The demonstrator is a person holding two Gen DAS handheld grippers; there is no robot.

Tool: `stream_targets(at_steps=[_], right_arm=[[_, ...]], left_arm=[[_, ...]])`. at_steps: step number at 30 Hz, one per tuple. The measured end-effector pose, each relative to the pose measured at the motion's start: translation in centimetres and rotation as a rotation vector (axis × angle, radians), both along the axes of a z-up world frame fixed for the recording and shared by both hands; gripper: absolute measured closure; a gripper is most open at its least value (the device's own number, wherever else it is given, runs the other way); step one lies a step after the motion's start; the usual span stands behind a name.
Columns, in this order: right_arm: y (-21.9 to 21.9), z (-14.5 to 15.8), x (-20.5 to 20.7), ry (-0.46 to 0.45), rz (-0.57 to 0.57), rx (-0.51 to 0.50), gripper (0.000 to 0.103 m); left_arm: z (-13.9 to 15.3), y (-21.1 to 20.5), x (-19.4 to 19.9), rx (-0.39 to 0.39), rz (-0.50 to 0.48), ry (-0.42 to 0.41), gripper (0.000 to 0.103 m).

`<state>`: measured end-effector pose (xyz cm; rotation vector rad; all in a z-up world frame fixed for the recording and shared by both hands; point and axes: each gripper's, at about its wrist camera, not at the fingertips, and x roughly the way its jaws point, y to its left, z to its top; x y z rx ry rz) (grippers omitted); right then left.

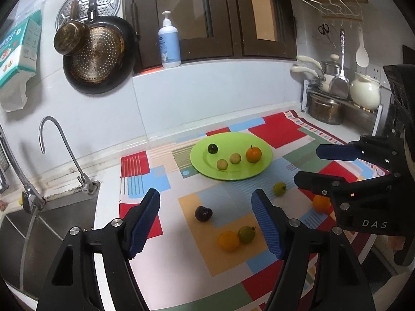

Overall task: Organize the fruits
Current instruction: 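Lift both tools back from the plate toward the remaining fruits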

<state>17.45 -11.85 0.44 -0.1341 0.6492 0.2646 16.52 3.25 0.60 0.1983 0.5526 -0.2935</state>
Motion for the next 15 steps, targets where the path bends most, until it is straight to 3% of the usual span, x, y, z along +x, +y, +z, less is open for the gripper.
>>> stream_targets(at_steps=[15], right_arm=[[1.5, -3.7, -0.3, 0.059, 0.045, -0.080, 0.046]], left_arm=[[-4.2, -0.7, -0.1, 0.084, -0.106, 0.077, 0.031]])
